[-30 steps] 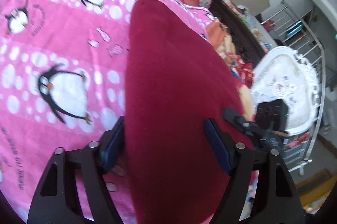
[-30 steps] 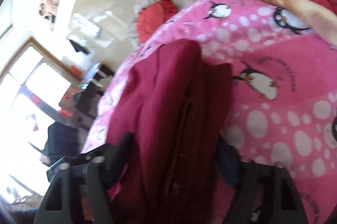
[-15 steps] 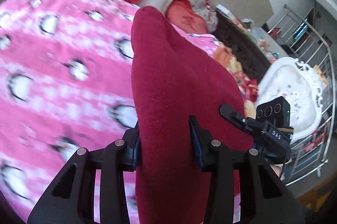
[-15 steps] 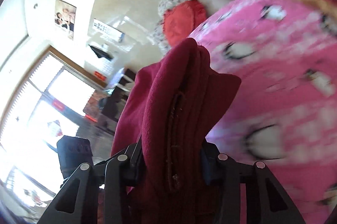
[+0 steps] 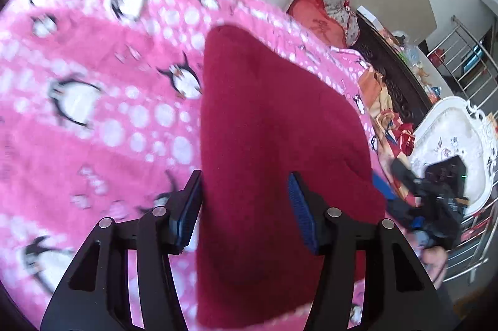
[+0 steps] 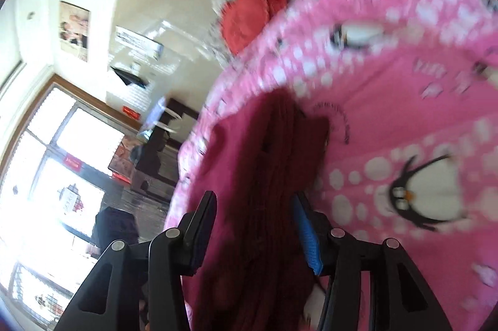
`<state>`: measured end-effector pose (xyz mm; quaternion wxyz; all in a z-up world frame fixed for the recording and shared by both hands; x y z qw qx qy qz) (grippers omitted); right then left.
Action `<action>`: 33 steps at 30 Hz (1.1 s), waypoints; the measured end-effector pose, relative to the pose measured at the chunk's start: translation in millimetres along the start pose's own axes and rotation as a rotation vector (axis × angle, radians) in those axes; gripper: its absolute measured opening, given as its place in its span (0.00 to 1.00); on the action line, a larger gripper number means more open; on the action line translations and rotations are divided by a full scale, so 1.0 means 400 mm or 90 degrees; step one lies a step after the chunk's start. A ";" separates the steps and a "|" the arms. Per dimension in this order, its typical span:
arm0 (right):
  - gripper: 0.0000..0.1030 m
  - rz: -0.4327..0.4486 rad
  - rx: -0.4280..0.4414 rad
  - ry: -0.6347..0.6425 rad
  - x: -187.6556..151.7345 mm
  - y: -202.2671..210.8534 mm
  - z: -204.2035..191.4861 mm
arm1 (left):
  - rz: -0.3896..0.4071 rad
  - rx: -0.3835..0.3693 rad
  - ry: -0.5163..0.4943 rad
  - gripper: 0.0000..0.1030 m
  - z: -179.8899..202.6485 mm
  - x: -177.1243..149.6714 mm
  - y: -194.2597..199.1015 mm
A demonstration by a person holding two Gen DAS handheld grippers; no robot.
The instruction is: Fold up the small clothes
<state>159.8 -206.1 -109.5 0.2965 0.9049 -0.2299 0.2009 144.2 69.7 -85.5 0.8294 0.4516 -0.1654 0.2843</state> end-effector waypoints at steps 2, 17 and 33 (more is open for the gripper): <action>0.48 0.011 -0.037 0.046 -0.011 0.049 -0.043 | 0.050 0.048 -0.033 0.67 0.015 -0.022 0.071; 0.60 0.049 -0.418 0.357 -0.422 0.285 -0.303 | 0.082 0.206 -0.237 0.91 0.260 -0.343 0.279; 0.60 0.111 -0.427 0.335 -0.451 0.393 -0.430 | 0.101 0.125 -0.180 0.91 0.339 -0.417 0.412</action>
Point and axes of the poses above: each gripper's, at about its wrist camera, not at the fingertips, and y roughly against the way its jaws point, z to its right, x to its top, the point moved 4 cm from there along -y, roughly the way its jaws point, and after that the axes turned 3 degrees about -x, right-handed, at the moved point
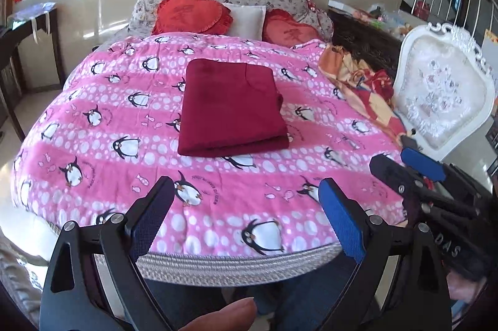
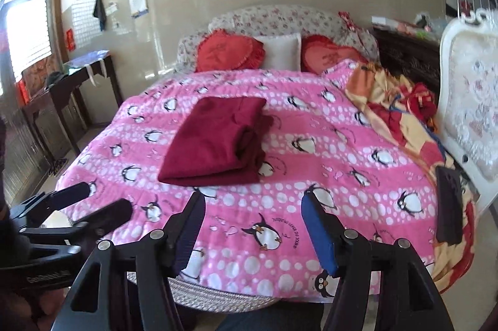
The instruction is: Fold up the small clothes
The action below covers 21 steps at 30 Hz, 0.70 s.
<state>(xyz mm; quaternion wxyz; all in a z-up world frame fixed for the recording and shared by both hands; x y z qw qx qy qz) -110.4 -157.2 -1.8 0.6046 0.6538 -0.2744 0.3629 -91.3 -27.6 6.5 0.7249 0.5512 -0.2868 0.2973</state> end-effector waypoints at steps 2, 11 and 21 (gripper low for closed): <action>0.60 0.007 0.000 0.011 0.002 0.025 -0.009 | 0.001 -0.010 0.009 0.91 0.003 -0.001 0.015; 0.60 0.016 -0.004 -0.023 -0.007 0.107 0.020 | 0.006 -0.039 0.041 0.91 0.010 -0.015 0.067; 0.61 0.012 -0.011 0.001 -0.017 0.121 -0.003 | -0.007 -0.053 0.052 0.91 0.014 -0.027 0.047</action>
Point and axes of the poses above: each gripper's, at about its wrist camera, not at the fingertips, and y roughly against the way its jaws point, z to its right, x to its top, the point moved 4 cm from there along -y, roughly the way its jaws point, and after that the axes turned 3 degrees about -x, right-handed, at the moved point
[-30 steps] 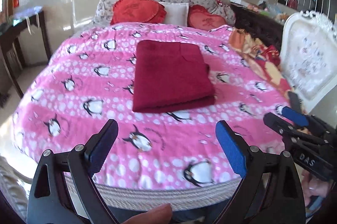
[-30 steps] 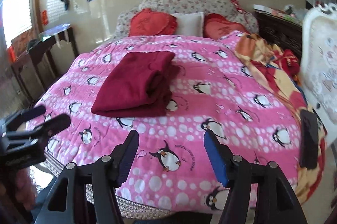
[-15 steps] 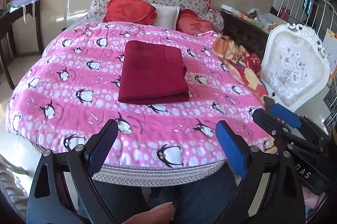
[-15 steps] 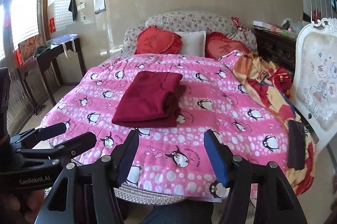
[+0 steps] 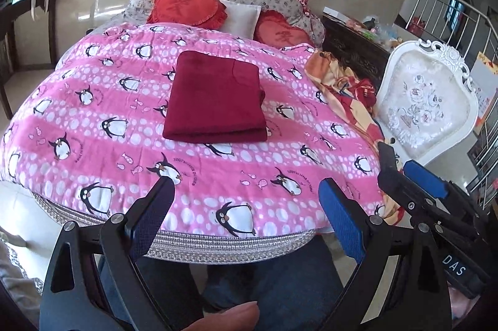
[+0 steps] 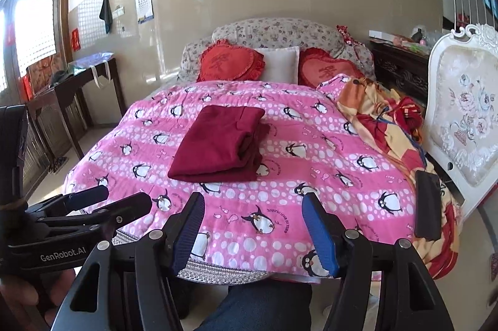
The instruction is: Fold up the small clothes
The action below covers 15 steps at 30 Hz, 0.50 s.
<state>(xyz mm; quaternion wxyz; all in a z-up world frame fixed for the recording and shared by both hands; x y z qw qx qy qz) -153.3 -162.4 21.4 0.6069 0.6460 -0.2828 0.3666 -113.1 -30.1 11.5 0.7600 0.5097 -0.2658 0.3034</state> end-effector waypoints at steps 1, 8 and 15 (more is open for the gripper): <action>0.61 0.000 -0.001 0.002 0.000 0.002 -0.003 | 0.000 0.000 0.002 0.91 -0.004 -0.001 0.000; 0.61 -0.012 -0.009 0.013 -0.011 -0.003 -0.014 | -0.009 0.013 0.018 0.91 -0.033 -0.007 -0.014; 0.62 -0.025 -0.009 0.015 -0.015 -0.017 -0.014 | -0.020 0.034 0.026 0.91 -0.056 -0.016 -0.024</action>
Point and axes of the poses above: each gripper's, at about its wrist camera, not at the fingertips, and y roughly against the way its jaws point, z to its right, x to its top, the point moved 4 cm from there along -y, roughly the way its jaws point, and after that the axes turned 3 degrees about -x, right-handed, at the moved point
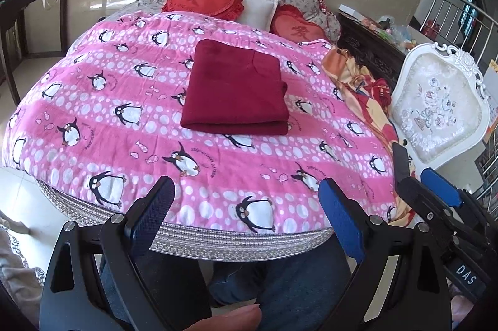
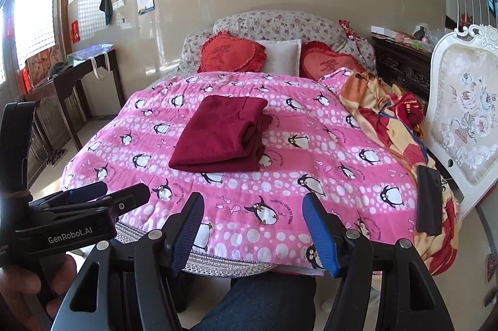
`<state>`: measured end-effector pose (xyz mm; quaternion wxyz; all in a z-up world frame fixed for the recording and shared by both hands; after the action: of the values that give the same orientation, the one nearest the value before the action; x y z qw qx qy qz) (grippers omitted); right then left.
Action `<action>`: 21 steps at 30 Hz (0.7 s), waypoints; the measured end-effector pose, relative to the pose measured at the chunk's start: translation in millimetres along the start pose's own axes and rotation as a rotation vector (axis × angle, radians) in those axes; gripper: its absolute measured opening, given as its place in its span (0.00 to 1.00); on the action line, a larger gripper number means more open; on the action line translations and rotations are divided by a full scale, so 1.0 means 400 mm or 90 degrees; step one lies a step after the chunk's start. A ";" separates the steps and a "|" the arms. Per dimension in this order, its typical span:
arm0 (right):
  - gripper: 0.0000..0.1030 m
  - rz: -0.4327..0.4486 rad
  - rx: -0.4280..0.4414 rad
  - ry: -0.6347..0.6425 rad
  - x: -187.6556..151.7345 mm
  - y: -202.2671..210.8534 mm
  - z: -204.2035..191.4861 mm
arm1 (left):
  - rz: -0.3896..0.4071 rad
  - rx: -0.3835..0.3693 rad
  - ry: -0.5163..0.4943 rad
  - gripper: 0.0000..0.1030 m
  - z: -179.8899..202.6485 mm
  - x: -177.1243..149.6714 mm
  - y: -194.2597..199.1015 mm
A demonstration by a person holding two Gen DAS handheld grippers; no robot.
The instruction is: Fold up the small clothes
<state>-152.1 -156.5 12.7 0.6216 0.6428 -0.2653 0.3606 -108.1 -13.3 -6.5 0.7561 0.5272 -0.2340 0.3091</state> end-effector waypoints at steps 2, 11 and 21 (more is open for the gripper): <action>0.62 -0.008 -0.009 0.008 0.006 -0.011 -0.002 | -0.006 0.009 0.001 0.91 -0.006 -0.001 -0.008; 0.73 -0.028 -0.021 0.010 0.011 -0.083 0.003 | -0.041 0.071 0.007 0.91 -0.048 -0.019 -0.049; 0.73 -0.007 -0.014 -0.020 0.047 -0.108 0.055 | -0.074 0.140 0.004 0.91 -0.093 0.012 -0.111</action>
<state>-103.8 -172.7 2.2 0.6262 0.6429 -0.2759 0.3441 -72.0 11.4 -44.8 0.7111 0.6188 -0.1649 0.2903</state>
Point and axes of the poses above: each gripper's, at about its wrist camera, not at the fingertips, and y roughly against the way its jaws point, z to its right, x to its top, the point moved 4 cm from there along -y, roughly the way its jaws point, and after that the axes turned 3 degrees about -x, right-handed, at the moved point
